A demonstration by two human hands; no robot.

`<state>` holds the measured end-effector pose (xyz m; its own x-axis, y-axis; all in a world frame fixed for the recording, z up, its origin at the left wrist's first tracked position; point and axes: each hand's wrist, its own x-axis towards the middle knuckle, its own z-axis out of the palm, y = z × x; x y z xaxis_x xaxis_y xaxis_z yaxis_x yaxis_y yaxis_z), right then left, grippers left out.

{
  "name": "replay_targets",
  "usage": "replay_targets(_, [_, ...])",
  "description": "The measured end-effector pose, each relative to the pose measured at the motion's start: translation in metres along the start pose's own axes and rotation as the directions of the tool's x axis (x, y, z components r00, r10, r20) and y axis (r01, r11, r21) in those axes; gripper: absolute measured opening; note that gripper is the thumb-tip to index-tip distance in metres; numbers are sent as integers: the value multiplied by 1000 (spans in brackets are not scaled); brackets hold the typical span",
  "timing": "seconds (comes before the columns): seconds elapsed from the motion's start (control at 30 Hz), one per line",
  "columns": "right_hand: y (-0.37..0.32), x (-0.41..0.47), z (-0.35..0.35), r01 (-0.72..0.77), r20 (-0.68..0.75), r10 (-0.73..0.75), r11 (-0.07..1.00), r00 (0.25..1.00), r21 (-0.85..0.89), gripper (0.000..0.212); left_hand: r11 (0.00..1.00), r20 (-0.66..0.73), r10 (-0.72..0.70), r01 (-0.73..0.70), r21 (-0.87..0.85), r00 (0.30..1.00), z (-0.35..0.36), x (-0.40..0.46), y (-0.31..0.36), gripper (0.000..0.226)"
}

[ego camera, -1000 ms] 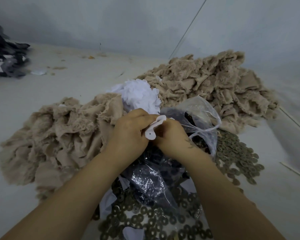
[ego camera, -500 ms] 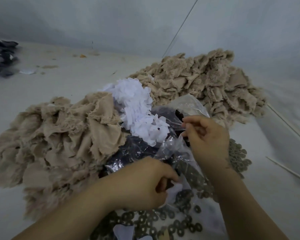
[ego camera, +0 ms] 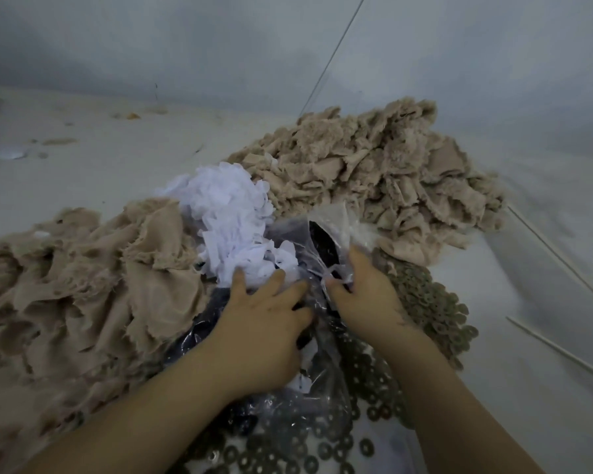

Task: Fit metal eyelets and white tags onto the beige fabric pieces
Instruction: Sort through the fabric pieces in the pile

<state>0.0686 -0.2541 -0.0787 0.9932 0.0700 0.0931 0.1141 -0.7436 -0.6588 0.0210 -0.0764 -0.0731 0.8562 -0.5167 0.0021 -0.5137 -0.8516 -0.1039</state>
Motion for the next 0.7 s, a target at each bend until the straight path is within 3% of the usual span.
replay_targets(0.1, [0,12,-1,-8,4,8,1000,1000,0,44,1000,36,-18,18,-9,999,-11,3,-4,42])
replay_targets(0.2, [5,23,-13,-39,-182,34,999,983,-22,15,1000,-85,2,1,24,996,-34,12,3,28])
replay_targets(0.27, [12,31,-24,-83,-291,83,996,953,11,14,997,-289,80,-82,6,954,-52,25,11,18])
replay_targets(0.33, [19,40,-34,-133,-342,133,991,930,22,27,983,-460,151,-183,-27,875,-66,46,18,12])
replay_targets(0.43, [26,49,-43,-153,-476,108,987,873,-57,39,960,-615,159,-266,-86,772,-80,92,21,10])
replay_targets(0.5, [31,59,-49,-212,-534,137,974,835,-82,58,965,-562,91,-212,-154,822,-80,129,14,14])
replay_targets(0.6, [42,84,-55,-408,-472,319,908,822,-98,96,974,-287,-42,-24,-225,957,-64,183,-10,26])
replay_targets(0.7, [52,114,-53,-476,-485,382,876,787,-82,104,974,-64,-44,28,-225,997,-40,223,-28,59])
